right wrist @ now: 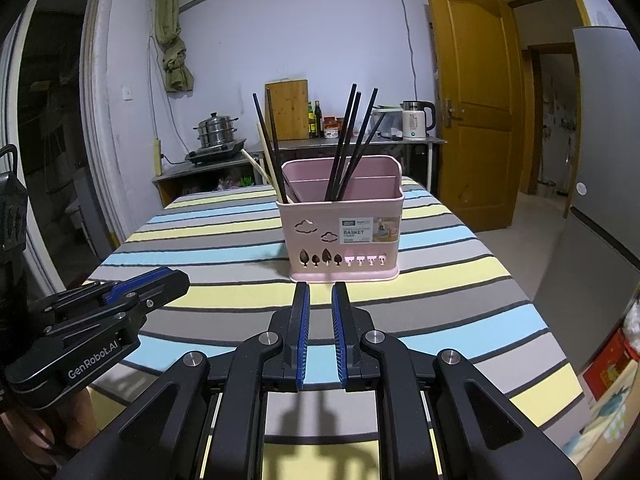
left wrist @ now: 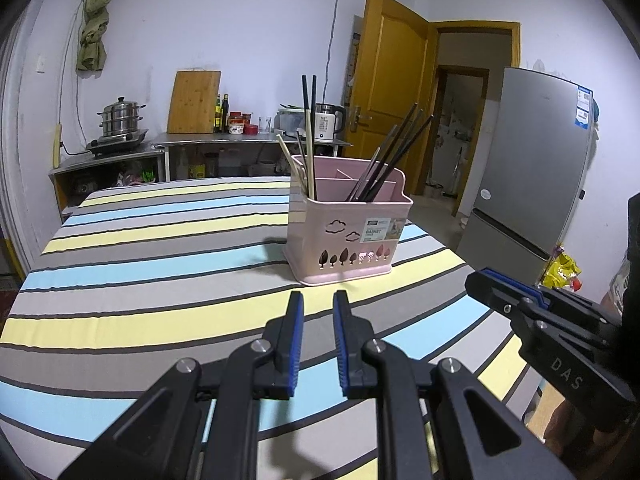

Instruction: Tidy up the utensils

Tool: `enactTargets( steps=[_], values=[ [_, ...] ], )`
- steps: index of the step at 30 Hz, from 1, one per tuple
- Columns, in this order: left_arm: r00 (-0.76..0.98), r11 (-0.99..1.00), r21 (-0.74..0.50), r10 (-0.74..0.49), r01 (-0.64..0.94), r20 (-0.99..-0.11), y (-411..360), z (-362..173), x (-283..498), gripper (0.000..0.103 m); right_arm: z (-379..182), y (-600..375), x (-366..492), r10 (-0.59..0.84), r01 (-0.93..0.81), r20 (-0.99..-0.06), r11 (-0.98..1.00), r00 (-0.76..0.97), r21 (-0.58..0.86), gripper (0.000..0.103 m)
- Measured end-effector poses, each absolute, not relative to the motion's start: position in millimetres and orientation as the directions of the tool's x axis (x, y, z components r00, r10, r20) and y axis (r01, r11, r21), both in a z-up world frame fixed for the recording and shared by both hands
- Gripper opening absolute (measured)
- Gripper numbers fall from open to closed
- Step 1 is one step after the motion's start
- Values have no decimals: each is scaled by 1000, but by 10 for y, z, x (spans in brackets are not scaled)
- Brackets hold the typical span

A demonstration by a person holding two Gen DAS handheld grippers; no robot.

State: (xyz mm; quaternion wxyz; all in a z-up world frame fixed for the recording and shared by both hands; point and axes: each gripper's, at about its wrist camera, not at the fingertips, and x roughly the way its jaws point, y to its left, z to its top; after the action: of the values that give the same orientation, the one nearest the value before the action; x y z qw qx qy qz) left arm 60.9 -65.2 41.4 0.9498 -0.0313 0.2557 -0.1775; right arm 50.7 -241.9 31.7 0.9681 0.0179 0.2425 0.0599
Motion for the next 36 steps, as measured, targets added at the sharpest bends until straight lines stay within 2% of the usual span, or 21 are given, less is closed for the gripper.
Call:
enactTargets(
  steps=[36],
  values=[
    [806, 936, -138, -350, 325, -478, -661, 416, 604, 16, 310, -2406, 485, 124, -108, -470, 992, 874, 60, 11]
  ],
)
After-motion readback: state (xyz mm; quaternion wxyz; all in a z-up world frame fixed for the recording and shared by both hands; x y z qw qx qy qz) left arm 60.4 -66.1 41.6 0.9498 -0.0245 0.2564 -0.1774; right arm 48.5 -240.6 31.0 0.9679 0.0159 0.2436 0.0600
